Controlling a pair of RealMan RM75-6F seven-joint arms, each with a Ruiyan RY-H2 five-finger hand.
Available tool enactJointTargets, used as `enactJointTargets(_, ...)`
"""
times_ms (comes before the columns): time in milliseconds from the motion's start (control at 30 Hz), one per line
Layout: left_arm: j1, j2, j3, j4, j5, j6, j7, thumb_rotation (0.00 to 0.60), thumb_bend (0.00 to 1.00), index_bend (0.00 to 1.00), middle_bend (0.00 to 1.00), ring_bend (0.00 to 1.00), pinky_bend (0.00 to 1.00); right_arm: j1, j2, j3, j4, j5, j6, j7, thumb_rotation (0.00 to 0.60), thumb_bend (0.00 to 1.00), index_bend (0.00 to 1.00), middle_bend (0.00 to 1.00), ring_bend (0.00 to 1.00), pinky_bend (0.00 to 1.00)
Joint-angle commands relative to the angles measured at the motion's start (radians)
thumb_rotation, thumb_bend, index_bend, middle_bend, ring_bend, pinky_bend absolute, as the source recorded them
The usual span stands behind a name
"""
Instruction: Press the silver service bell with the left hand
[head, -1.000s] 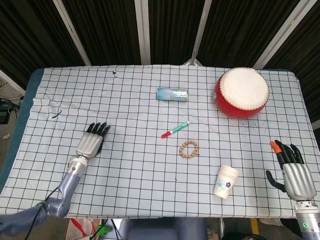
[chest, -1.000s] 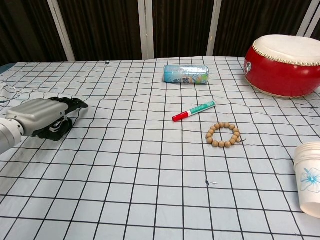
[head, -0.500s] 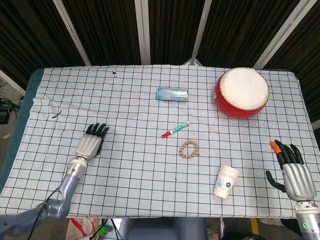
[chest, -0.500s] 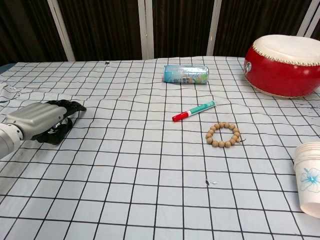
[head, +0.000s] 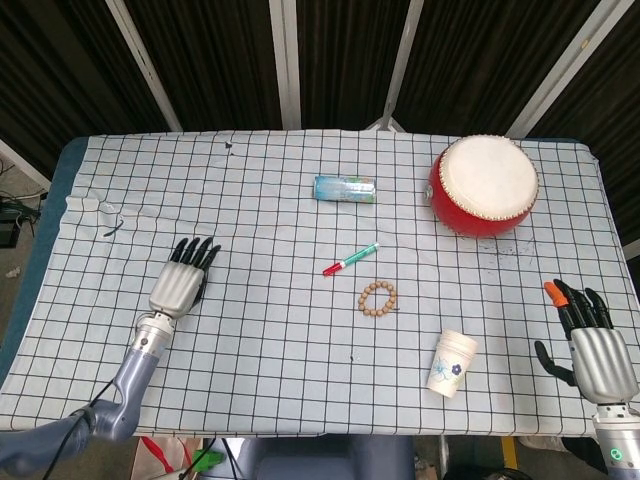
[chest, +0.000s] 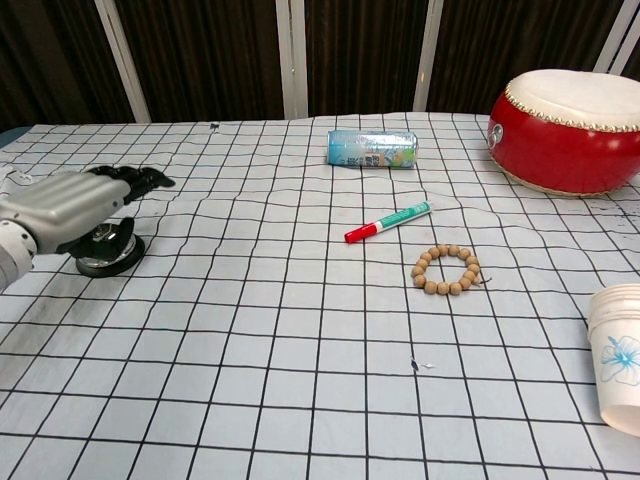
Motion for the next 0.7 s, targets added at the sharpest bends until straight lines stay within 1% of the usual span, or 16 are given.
enactJointTargets(33,0.059,0.189,-0.024,-0.328,0.081,0.192,0.119,0.6,1.0,0.0,0.0,0.0,0.0,-0.001,0.002,-0.001,-0.002,-0.005,0.004,0.005,0.6,0.4,0.05,0.08,0.12,0.04)
enactJointTargets(100,0.102,0.276,-0.013,-0.47,0.101,0.253,0.16,0.6,1.0,0.0,0.0,0.0,0.0,-0.002,0.004,-0.001,-0.004,-0.01,0.008,0.01,0.6,0.4,0.05,0.08,0.12,0.04)
enactJointTargets(133,0.136,0.337,0.004,-0.564,0.111,0.288,0.182,0.6,1.0,0.0,0.0,0.0,0.0,-0.003,0.006,-0.002,-0.005,-0.014,0.011,0.014,0.6,0.4,0.05,0.08,0.12,0.04)
enactJointTargets(233,0.222,0.45,0.06,-0.711,0.132,0.366,0.196,0.6,1.0,0.0,0.0,0.0,0.0,-0.005,0.01,-0.005,-0.008,-0.022,0.016,0.023,0.6,0.4,0.05,0.08,0.12,0.04)
enactJointTargets(267,0.261,0.491,0.095,-0.75,0.15,0.396,0.189,0.6,1.0,0.0,0.0,0.0,0.0,-0.005,0.011,-0.007,-0.009,-0.028,0.018,0.028,0.6,0.4,0.05,0.08,0.12,0.04)
enactJointTargets(367,0.334,0.543,0.161,-0.772,0.179,0.446,0.115,0.6,1.0,0.0,0.0,0.0,0.0,-0.004,0.012,-0.007,-0.008,-0.039,0.025,0.037,0.6,0.4,0.05,0.08,0.12,0.04)
enactJointTargets(467,0.38,0.562,0.197,-0.742,0.203,0.479,0.03,0.6,1.0,0.0,0.0,0.0,0.0,-0.004,0.012,-0.009,-0.008,-0.049,0.031,0.04,0.6,0.4,0.05,0.08,0.12,0.04)
enactJointTargets(567,0.403,0.56,0.211,-0.709,0.208,0.485,-0.019,0.6,1.0,0.0,0.0,0.0,0.0,-0.004,0.011,-0.008,-0.009,-0.052,0.034,0.04,0.6,0.4,0.05,0.08,0.12,0.04)
enactJointTargets(700,0.412,0.54,0.215,-0.66,0.212,0.475,-0.066,0.6,1.0,0.0,0.0,0.0,0.0,-0.003,0.009,-0.007,-0.005,-0.048,0.031,0.036,0.6,0.4,0.05,0.08,0.12,0.04)
